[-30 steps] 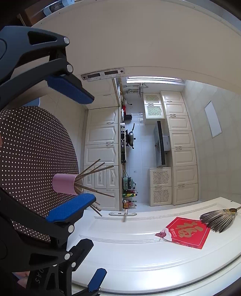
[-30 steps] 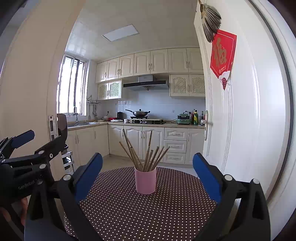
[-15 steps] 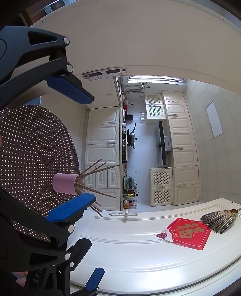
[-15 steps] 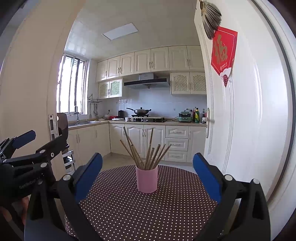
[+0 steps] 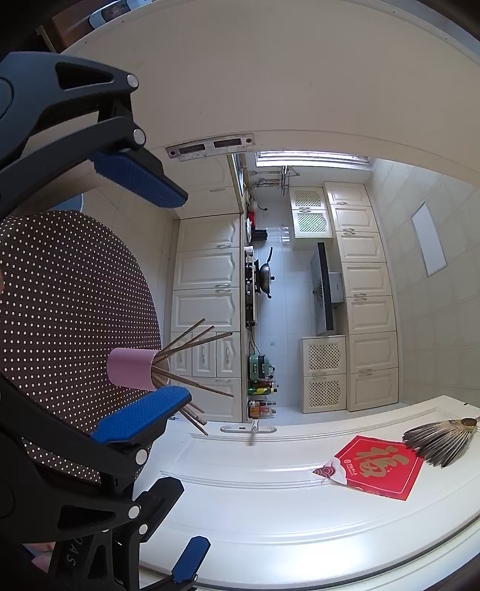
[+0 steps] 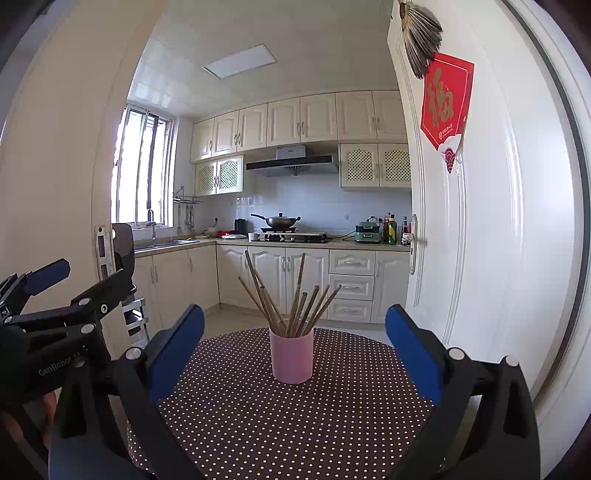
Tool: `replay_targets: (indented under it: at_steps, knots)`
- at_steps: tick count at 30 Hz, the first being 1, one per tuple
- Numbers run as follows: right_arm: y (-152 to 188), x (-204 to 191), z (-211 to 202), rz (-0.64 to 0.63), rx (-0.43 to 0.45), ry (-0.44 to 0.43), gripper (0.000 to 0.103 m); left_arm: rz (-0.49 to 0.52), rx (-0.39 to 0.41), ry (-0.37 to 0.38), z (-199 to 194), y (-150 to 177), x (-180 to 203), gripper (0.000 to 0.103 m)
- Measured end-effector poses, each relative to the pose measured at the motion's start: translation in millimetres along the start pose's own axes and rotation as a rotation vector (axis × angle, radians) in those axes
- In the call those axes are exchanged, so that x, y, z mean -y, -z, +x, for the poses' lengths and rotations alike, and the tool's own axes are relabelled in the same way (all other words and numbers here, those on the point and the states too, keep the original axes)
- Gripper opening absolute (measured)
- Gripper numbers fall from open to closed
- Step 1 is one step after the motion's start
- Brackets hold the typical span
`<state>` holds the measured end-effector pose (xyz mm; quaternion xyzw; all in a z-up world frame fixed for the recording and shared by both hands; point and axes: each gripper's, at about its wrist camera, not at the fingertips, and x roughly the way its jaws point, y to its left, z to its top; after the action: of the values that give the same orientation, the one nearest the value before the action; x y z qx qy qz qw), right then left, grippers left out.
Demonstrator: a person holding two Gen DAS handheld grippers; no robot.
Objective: Organize utensils
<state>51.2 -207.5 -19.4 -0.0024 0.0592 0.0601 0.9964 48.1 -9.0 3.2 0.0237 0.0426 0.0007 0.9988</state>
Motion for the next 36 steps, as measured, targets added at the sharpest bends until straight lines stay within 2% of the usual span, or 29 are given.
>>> replay_targets:
  at_steps: [36]
  knots:
    - [0.4, -6.1, -4.6, -0.004, -0.001, 0.001, 0.095, 0.000, 0.003, -0.015, -2.3, 2.0, 2.5, 0.095]
